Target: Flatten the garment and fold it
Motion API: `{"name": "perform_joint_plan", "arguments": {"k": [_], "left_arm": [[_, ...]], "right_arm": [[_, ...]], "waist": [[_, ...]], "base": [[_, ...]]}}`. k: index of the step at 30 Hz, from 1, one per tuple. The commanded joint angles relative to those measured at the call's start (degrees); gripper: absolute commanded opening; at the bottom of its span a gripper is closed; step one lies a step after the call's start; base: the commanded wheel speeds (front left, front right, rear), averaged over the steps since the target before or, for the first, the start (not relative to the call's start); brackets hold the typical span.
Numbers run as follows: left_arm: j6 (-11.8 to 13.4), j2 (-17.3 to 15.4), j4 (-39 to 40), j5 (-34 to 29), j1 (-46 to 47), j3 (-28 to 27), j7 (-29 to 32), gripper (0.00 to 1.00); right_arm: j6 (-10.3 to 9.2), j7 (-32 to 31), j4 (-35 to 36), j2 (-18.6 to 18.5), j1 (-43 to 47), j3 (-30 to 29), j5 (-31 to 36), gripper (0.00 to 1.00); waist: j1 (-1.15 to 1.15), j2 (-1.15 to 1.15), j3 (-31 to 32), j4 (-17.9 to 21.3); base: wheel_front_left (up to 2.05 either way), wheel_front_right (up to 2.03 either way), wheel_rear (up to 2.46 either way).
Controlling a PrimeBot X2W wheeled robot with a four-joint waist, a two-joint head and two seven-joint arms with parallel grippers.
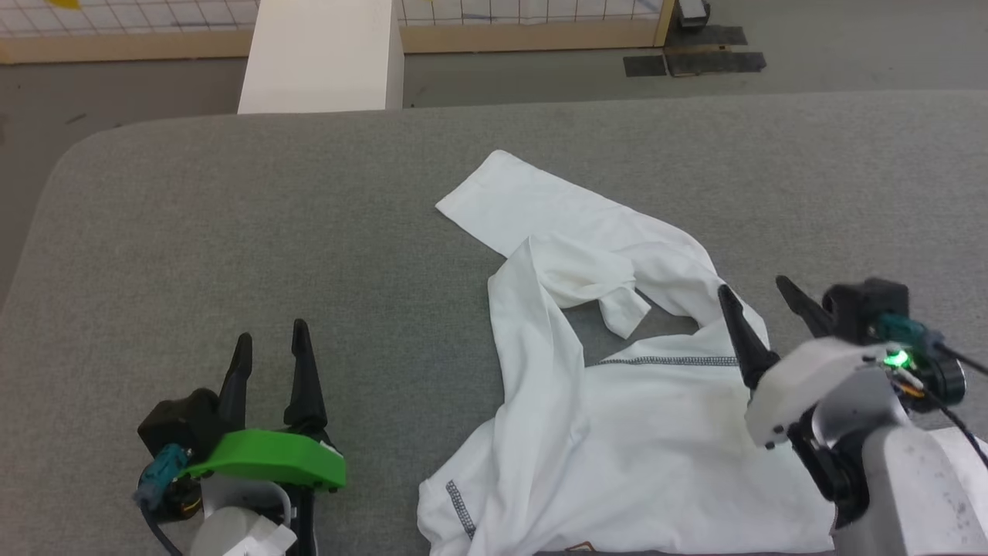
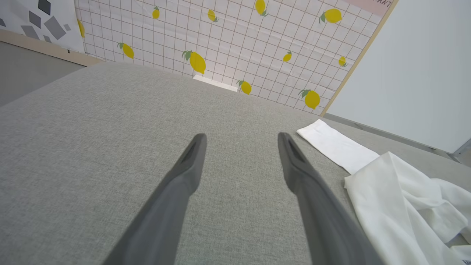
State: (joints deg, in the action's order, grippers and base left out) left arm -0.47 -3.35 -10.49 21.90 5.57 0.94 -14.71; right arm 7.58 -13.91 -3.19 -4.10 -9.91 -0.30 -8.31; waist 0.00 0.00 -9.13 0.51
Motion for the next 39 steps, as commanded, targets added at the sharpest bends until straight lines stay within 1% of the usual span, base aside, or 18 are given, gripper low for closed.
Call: {"name": "perform_joint_plan", "arguments": {"k": [1,4,6,10,11,12,13,16,18,22,24,27,31,33,35,36,37,39], "left_arm": [[-0.3,0.11,0.1,-0.88,1.27,0.31,-0.12,1.0],[-0.42,0.17,-0.17,-0.82,2.51,1.08,-0.15,1.0],[-0.43,0.22,-0.34,-0.67,3.32,1.55,-0.18,1.0],[-0.4,0.3,-0.88,-0.2,4.31,2.3,-0.23,1.0],[-0.4,0.32,-1.09,-0.09,4.51,2.47,-0.24,1.0],[-0.36,0.33,-1.24,0.0,4.61,2.53,-0.25,1.0],[-0.3,0.34,-1.42,0.14,4.68,2.57,-0.26,1.0],[-0.16,0.37,-1.55,0.31,4.6,2.34,-0.27,1.0],[-0.04,0.38,-1.65,0.34,4.23,1.95,-0.28,1.0],[0.03,0.39,-1.71,0.15,3.67,1.63,-0.28,1.0],[0.01,0.4,-1.75,0.11,3.43,1.54,-0.28,1.0],[-0.16,0.4,-1.9,0.04,3.09,1.44,-0.29,1.0],[-0.29,0.37,-2.09,-0.03,2.52,1.35,-0.29,1.0],[-0.32,0.32,-2.2,-0.02,2.23,1.25,-0.29,1.0],[-0.37,0.22,-2.37,0.06,1.88,1.07,-0.29,1.0],[-0.37,0.12,-2.45,0.11,1.67,0.92,-0.29,1.0],[-0.38,0.05,-2.52,0.13,1.5,0.84,-0.29,1.0],[-0.27,-0.07,-2.52,0.1,1.13,0.76,-0.29,1.0]], "right_arm": [[-0.09,-1.33,-2.88,-1.14,-3.34,0.87,1.12,1.0],[-0.09,-5.75,-9.39,-2.33,-8.81,2.37,2.54,1.0],[-0.09,-9.97,-13.56,-2.87,-11.94,2.93,3.23,1.0],[-0.09,-21.28,-20.49,-3.45,-16.2,3.09,5.3,1.0],[-0.09,-23.61,-21.27,-3.86,-17.11,3.37,5.8,0.49],[-0.09,-24.46,-21.28,-4.19,-17.85,3.41,6.12,0.14],[-0.09,-24.49,-20.83,-4.36,-18.75,2.84,6.14,0.0],[-0.09,-22.47,-19.17,-4.39,-20.43,-0.66,5.89,0.0],[-0.09,-20.35,-18.01,-4.34,-21.21,-4.6,5.97,0.0],[-0.09,-17.39,-15.94,-4.32,-21.34,-14.73,7.07,0.0],[-0.09,-16.25,-14.57,-4.21,-20.75,-20.93,8.12,0.0],[-0.09,-14.99,-11.85,-3.62,-18.94,-30.81,10.38,0.0],[-0.09,-15.22,-8.62,-2.21,-15.05,-42.37,12.85,0.0],[-0.09,-15.85,-8.04,-1.09,-12.31,-46.13,13.82,0.0],[-0.09,-16.7,-7.88,0.03,-9.33,-47.63,13.98,0.01],[-0.09,-16.7,-7.64,0.47,-7.7,-47.38,13.66,0.39],[-0.09,-16.42,-7.39,0.73,-6.43,-46.77,13.12,1.0],[-0.09,-14.48,-6.84,1.06,-4.5,-44.75,11.3,1.0]], "waist": [[0.0,0.0,-2.1,-1.76],[0.0,0.0,-3.58,-3.36],[0.0,0.0,-4.55,-4.42],[0.0,0.0,-5.85,-5.85],[0.0,0.0,-6.05,-6.13],[0.0,0.0,-6.14,-6.24],[0.0,0.0,-6.2,-6.32],[0.0,0.0,-5.79,-6.09],[0.0,0.0,-5.13,-5.63],[0.0,0.0,-3.53,-4.63],[0.0,0.0,-2.78,-4.11],[0.0,0.0,-1.8,-3.32],[0.0,0.0,-0.98,-2.32],[0.0,0.0,-0.6,-1.74],[0.0,0.0,-0.17,-1.03],[0.0,0.0,0.09,-0.52],[0.0,0.0,0.3,-0.18],[0.0,0.0,0.75,0.6]], "base": [[0.0,0.0,0.0],[0.0,0.0,0.0],[0.0,0.0,0.0],[0.0,0.0,0.0],[0.0,0.0,0.0],[0.0,0.0,0.0],[0.0,0.0,0.0],[0.0,0.0,0.0],[0.0,0.0,0.0],[0.0,0.0,0.0],[0.0,0.0,0.0],[0.0,0.0,0.0],[0.0,0.0,0.0],[0.0,0.0,0.0],[0.0,0.0,0.0],[0.0,0.0,0.0],[0.0,0.0,0.0],[0.0,0.0,0.0]]}}
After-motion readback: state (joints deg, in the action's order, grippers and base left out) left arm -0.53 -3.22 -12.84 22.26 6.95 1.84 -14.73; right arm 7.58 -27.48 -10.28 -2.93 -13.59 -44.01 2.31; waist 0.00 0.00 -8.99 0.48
